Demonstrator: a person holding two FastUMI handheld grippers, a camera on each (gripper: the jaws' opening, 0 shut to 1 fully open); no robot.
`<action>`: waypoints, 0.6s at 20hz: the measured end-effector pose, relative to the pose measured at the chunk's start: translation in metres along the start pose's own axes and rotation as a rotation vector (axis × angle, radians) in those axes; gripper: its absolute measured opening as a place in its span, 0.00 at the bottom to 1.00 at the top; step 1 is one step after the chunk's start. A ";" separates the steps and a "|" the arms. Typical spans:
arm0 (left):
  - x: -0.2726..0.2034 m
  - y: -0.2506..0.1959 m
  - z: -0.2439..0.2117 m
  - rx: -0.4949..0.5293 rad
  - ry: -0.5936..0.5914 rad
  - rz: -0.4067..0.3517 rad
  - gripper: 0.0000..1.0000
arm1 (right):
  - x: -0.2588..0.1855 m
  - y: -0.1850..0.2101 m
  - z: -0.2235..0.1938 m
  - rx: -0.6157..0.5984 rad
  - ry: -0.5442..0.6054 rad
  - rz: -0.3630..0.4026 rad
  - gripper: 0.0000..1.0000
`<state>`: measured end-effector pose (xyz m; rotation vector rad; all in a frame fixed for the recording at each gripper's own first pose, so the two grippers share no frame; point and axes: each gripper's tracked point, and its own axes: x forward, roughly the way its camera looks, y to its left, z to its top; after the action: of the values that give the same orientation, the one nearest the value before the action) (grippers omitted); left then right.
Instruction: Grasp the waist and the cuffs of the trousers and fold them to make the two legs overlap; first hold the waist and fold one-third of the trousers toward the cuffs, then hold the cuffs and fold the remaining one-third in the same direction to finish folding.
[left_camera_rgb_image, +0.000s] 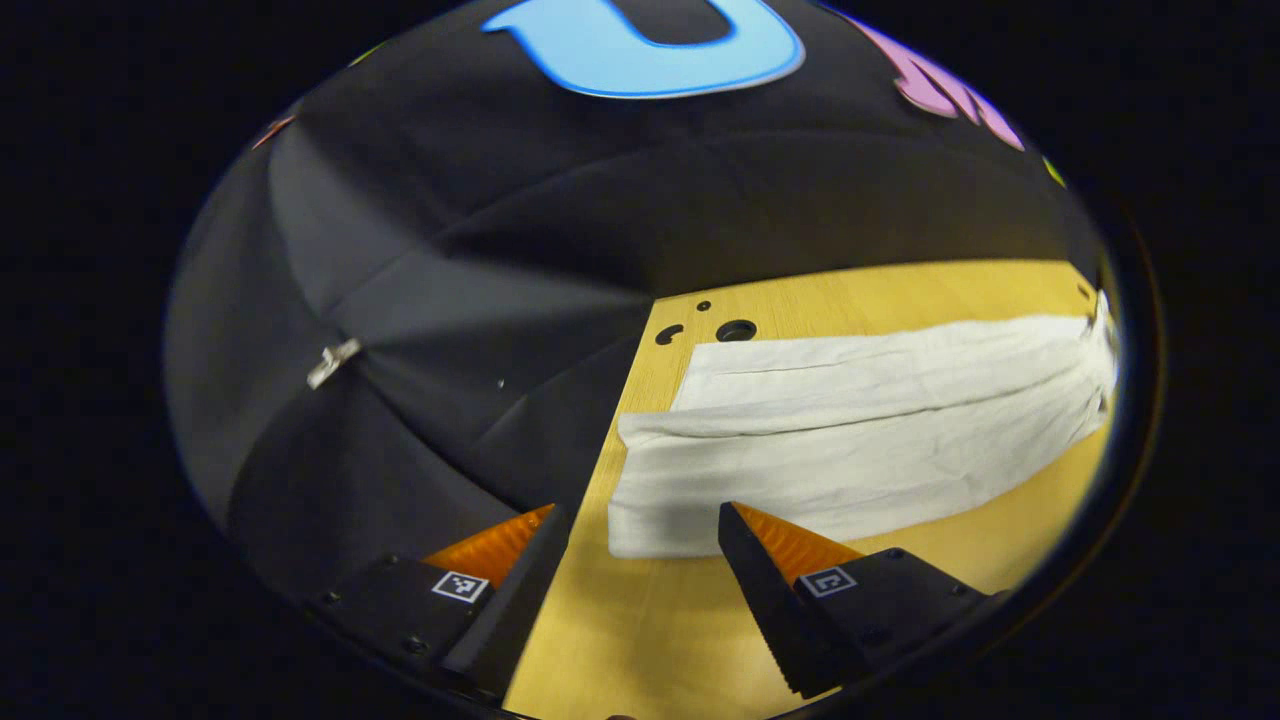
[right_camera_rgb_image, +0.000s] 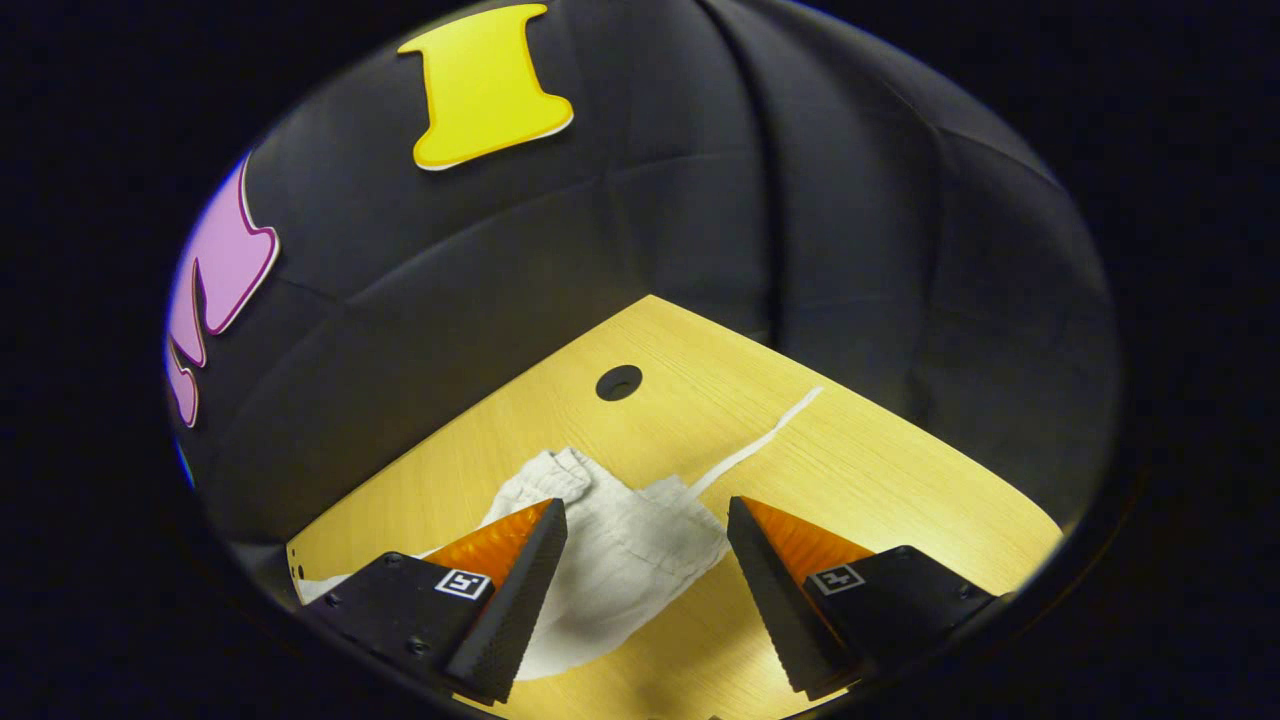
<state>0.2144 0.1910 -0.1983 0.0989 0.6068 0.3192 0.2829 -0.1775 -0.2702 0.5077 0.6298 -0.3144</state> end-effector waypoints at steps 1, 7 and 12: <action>-0.014 0.002 -0.008 -0.053 0.001 -0.005 0.96 | 0.001 -0.002 -0.005 0.010 -0.002 -0.006 0.99; -0.068 0.026 -0.051 -0.266 0.048 0.019 0.97 | 0.007 -0.004 -0.022 0.030 0.014 -0.027 0.99; -0.092 0.035 -0.095 -0.176 0.104 0.064 0.97 | 0.010 -0.004 -0.036 0.100 0.082 -0.043 0.99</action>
<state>0.0795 0.1941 -0.2201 -0.0674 0.6771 0.4407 0.2716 -0.1633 -0.3027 0.6052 0.7074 -0.3686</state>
